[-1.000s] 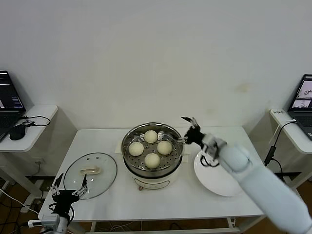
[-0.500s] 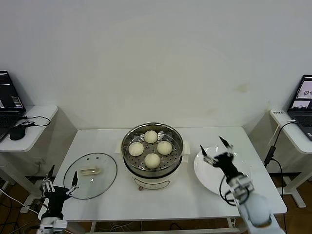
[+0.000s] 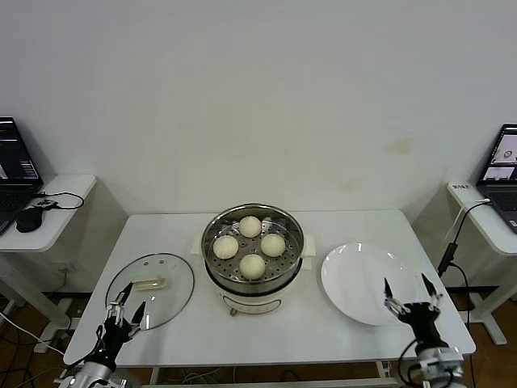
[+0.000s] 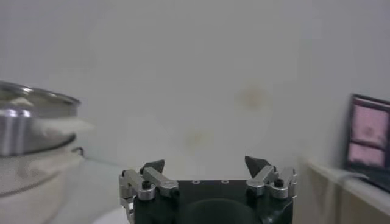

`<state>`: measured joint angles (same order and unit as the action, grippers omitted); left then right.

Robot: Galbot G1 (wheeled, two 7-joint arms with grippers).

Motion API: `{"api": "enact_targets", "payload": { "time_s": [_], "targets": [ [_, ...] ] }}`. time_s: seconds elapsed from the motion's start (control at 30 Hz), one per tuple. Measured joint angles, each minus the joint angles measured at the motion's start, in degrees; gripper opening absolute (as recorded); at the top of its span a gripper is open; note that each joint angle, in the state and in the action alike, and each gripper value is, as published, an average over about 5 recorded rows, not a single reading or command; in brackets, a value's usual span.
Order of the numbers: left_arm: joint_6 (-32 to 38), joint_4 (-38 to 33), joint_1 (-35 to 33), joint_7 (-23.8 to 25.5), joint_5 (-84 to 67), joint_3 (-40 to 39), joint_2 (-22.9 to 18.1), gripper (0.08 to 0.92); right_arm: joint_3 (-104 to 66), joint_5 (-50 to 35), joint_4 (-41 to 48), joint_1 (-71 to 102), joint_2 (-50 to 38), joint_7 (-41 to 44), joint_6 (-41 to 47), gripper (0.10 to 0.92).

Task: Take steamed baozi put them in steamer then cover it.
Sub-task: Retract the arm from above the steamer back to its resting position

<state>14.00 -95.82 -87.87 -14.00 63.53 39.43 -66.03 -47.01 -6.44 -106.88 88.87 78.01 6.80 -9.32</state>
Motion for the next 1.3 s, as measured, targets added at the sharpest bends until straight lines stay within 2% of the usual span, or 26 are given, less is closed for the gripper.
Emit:
{"api": "enact_targets", "payload": {
  "time_s": [0.27, 0.77, 1.3],
  "targets": [
    [-0.30, 6.21, 6.20, 0.62, 2.95, -2.05, 1.42, 0.823, -2.94, -0.58, -0.50, 3.78, 2.01, -0.17, -0.42, 0.823],
    [-0.41, 16.04, 16.54, 1.04, 4.85, -4.97, 1.64, 0.823, -4.93, 0.08, 0.46, 6.73, 3.45, -0.66, -0.84, 0.823],
    [-1.22, 22.63, 22.95, 1.47, 4.95, -7.29, 1.35, 0.823, -4.95, 1.91, 1.88, 7.38, 4.18, -0.64, -1.01, 0.822]
  ]
}}
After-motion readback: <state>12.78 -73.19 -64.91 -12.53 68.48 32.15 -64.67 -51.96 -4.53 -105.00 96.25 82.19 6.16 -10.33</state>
